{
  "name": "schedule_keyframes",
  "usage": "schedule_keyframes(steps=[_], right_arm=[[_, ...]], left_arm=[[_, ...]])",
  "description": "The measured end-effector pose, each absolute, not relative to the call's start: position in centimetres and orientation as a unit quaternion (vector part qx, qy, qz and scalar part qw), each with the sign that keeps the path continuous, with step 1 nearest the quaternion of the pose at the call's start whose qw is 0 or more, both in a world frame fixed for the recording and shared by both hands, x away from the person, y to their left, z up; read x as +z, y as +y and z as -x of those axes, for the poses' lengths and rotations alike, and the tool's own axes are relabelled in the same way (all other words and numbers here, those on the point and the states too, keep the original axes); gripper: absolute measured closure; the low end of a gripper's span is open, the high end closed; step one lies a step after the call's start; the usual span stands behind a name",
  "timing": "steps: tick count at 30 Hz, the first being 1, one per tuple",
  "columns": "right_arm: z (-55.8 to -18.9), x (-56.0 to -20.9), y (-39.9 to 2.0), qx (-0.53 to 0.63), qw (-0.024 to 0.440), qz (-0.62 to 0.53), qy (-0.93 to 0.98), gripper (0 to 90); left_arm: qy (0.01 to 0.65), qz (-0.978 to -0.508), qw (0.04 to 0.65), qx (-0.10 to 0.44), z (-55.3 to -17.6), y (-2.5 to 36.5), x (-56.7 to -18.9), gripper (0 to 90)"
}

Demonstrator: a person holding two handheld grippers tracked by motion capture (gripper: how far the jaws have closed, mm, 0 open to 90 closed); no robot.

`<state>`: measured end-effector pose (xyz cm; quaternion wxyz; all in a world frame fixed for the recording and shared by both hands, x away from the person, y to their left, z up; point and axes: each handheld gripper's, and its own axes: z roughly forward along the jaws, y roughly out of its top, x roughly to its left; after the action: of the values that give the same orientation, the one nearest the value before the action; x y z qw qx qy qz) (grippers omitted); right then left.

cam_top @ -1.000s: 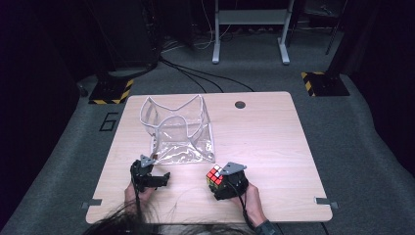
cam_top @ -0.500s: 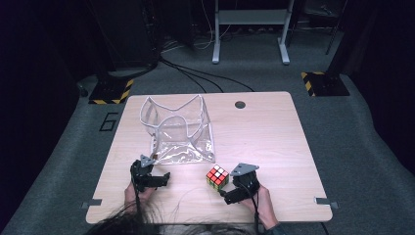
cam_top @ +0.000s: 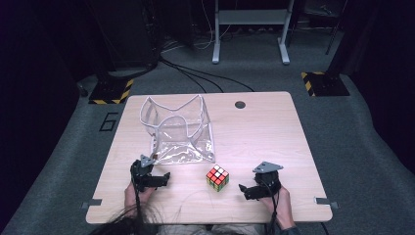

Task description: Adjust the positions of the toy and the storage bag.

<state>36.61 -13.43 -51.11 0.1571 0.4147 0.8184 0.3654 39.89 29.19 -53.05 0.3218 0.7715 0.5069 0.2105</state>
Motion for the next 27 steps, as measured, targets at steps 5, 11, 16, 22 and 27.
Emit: schedule_keyframes(steps=[5,11,16,22,27], right_arm=[[-37.0,-51.5,-14.7,0.366,0.167,-0.430,0.808,2.4],[-37.7,-52.1,-15.8,0.363,0.175,-0.442,0.802,2.7],[-38.3,-52.6,-16.4,0.352,0.174,-0.454,0.800,2.2],[-38.7,-52.8,-16.7,0.344,0.182,-0.454,0.801,2.3],[-38.8,-52.8,-16.2,0.336,0.189,-0.458,0.801,2.1]], left_arm=[[0.507,-0.772,0.322,0.210,-39.9,29.2,-53.0,0.5],[0.502,-0.775,0.323,0.208,-40.0,29.3,-53.0,0.4],[0.506,-0.772,0.321,0.211,-40.0,29.1,-53.0,0.4],[0.502,-0.774,0.323,0.209,-39.9,29.3,-53.0,0.4],[0.501,-0.780,0.326,0.185,-39.9,29.8,-52.7,0.2]])
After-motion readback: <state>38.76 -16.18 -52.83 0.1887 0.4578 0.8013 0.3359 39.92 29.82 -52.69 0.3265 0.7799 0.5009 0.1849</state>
